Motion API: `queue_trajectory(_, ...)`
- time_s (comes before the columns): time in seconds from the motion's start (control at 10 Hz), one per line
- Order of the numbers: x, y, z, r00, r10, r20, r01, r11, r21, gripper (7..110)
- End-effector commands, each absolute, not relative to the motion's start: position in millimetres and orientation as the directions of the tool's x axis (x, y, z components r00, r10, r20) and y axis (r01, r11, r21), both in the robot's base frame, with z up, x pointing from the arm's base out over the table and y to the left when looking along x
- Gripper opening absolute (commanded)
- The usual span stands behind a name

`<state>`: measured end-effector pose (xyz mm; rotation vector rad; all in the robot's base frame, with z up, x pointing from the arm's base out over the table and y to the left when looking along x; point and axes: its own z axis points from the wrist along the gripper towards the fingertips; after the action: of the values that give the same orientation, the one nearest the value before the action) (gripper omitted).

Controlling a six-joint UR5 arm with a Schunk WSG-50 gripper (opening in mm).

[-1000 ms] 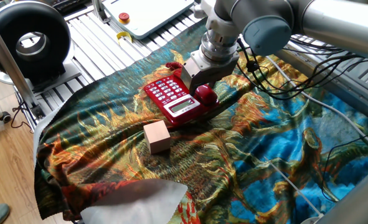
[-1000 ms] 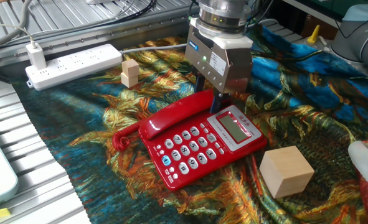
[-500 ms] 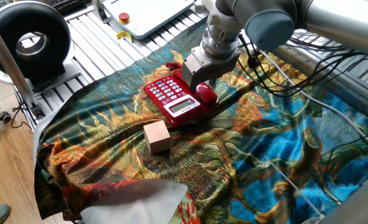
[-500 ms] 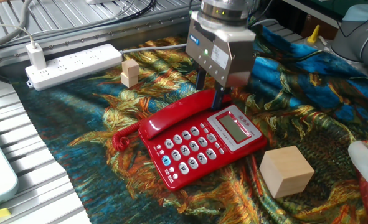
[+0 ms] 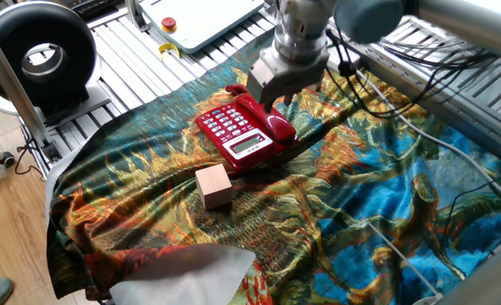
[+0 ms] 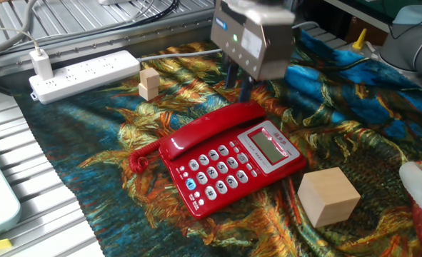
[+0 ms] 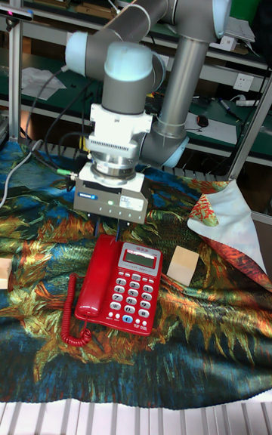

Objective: Place the handset of the telephone on the corresponding phone cradle

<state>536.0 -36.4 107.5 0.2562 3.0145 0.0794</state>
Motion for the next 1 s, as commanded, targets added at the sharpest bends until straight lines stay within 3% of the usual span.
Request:
queue_trajectory(0.0, 549, -45, 129, -0.979, 0.173, -0.11, 0.166, 0.984, 0.063, 44)
queue_trajectory(0.2, 557, -64, 133, -0.979, 0.182, -0.09, 0.179, 0.983, 0.041, 44)
queue_trajectory(0.3, 562, -70, 136, -0.979, 0.185, -0.087, 0.182, 0.982, 0.039, 7)
queue_trajectory(0.9, 586, -91, 136, -0.972, 0.221, -0.082, 0.22, 0.975, 0.027, 7)
